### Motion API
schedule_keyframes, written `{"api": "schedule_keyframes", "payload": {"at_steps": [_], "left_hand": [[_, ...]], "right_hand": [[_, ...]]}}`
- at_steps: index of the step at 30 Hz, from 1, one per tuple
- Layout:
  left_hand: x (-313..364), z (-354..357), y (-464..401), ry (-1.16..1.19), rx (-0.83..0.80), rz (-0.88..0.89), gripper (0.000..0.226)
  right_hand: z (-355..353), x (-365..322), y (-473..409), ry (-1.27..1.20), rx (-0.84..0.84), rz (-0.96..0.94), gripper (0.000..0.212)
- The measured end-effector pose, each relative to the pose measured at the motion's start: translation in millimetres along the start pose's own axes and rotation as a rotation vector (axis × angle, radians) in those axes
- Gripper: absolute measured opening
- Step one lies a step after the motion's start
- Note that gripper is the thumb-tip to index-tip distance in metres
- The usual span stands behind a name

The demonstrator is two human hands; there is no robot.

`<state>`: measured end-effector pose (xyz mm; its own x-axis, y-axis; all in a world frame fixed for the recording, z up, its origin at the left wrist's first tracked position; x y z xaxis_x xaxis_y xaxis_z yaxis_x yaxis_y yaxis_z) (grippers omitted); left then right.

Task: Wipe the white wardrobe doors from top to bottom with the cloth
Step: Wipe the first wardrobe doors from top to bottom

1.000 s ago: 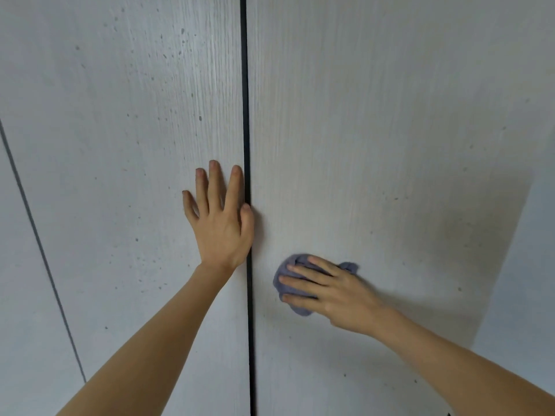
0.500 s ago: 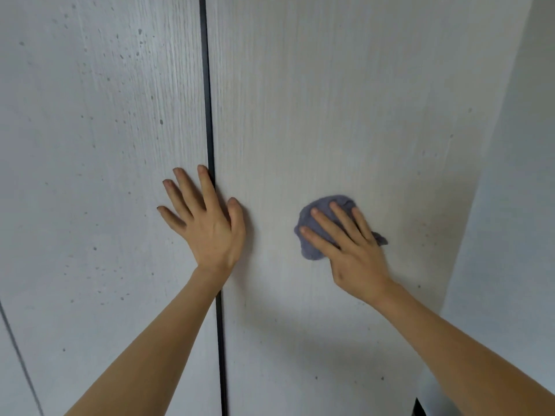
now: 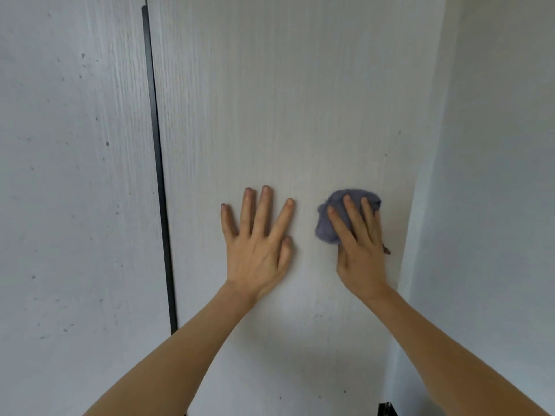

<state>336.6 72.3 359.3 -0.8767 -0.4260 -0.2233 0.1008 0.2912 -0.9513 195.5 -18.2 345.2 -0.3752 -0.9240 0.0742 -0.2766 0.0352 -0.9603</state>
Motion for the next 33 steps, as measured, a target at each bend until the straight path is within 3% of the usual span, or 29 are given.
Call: {"api": "schedule_keyframes", "payload": {"at_steps": [2,4,14,18,25,29,33], "left_hand": [[13,3,-9,-0.013,0.004,0.03,0.057],[23,6,-21,-0.028,0.015,0.04,0.057],[34,13,-35,-0.069,0.124,0.044,0.059],[35,13,-40,-0.069,0.146,0.045,0.059],[34,13,-37,-0.084,0.137,0.062,0.058],[33,10,-38,-0.083,0.082,0.058,0.057],[28,10,-18,-0.063,0.032,0.084,0.056]], "right_hand": [[1,4,27,0.083,-0.136,-0.182,0.077],[-11,16,30,0.106,-0.186,-0.235,0.075],[-82,65,-128,-0.062,0.124,0.116,0.053],[-65,54,-83,-0.011,0.19,0.079,0.056],[-17,38,83,0.06,-0.077,0.06,0.057],[-28,37,48,0.079,-0.077,0.042,0.06],[-39,38,5,-0.025,0.025,0.163,0.058]]}}
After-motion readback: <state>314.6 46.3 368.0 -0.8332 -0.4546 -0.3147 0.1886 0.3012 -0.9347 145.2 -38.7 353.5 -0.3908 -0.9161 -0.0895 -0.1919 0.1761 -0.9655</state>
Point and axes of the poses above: each hand's wrist, its own y-axis away from the middle knuckle, its own z-axis out of the palm, x = y × z, the point moved 7 cm from there along -y, towards the middle knuckle, and after that the axes turned 14 degrees about -y, right-handed, at the moved point
